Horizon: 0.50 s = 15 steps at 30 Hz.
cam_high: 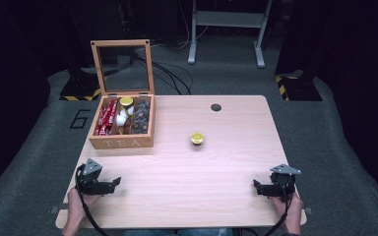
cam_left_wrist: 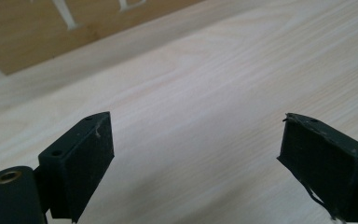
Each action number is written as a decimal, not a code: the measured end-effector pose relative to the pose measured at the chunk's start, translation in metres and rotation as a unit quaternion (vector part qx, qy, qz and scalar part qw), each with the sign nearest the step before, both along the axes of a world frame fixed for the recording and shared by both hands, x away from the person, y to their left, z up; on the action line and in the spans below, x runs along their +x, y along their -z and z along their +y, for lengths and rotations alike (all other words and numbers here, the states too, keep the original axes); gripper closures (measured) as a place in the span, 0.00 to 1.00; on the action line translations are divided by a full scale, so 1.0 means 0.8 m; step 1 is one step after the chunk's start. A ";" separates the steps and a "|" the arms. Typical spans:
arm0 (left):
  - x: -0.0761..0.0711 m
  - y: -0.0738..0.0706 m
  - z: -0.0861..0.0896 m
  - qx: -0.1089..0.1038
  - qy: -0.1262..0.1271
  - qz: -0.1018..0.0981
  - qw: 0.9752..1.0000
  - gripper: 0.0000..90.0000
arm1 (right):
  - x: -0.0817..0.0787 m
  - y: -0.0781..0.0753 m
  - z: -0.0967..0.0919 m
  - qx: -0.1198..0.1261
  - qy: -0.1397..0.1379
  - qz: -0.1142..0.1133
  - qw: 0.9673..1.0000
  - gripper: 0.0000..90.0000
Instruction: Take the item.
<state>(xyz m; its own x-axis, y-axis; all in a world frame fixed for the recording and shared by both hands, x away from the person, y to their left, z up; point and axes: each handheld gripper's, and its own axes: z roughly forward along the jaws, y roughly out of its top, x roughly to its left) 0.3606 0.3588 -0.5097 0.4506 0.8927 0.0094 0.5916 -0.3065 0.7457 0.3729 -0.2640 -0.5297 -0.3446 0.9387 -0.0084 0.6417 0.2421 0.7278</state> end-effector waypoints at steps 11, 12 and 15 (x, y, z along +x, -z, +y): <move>-0.018 0.027 0.031 0.001 -0.015 0.011 1.000 0.07 | 0.000 0.000 0.000 0.001 0.002 0.001 1.000 0.01; -0.019 0.027 0.032 0.002 -0.019 0.010 1.000 0.07 | 0.000 0.000 0.000 0.001 0.004 0.002 1.000 0.01; -0.020 0.028 0.034 0.000 -0.025 0.009 1.000 0.07 | 0.001 0.000 -0.001 0.000 0.001 0.003 1.000 0.01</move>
